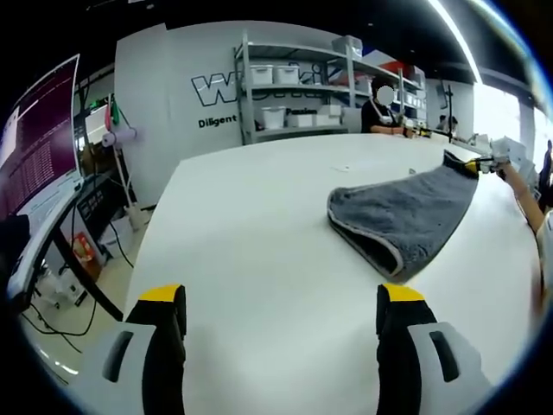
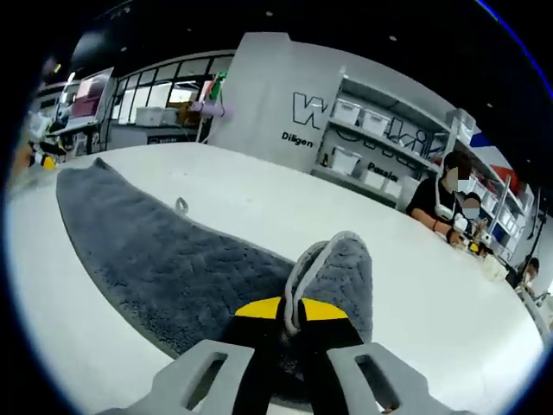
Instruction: Fold the towel on the table until its edges align and the towel forms a compact rectangular stack.
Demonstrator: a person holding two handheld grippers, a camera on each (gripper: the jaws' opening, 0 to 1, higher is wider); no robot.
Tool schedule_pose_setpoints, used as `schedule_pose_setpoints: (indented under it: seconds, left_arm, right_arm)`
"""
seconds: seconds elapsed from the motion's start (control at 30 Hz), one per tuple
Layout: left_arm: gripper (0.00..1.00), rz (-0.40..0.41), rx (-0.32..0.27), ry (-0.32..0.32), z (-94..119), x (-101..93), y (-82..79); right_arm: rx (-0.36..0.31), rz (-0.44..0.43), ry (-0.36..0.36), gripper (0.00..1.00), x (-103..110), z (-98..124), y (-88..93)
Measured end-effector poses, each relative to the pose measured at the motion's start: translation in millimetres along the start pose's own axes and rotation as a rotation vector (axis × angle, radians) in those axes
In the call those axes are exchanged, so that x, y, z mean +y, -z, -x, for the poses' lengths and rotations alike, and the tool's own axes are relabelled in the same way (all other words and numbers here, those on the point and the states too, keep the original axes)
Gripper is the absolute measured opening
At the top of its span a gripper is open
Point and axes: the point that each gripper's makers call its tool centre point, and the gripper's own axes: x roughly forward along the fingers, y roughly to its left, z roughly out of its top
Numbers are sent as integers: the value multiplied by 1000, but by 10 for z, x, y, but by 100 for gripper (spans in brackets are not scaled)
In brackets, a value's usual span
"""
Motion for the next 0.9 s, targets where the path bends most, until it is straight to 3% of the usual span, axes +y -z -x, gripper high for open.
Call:
schedule_pose_setpoints:
  seconds: [0.4,0.9]
  left_arm:
    - [92,-9,-8,45,15,-111,-34]
    - [96,-17,-20,123,27,-312,-89]
  right_arm:
    - [-20,-12,-143,3,471,-5,-146]
    - [-99,-146,-357,3,1032,-10,-425]
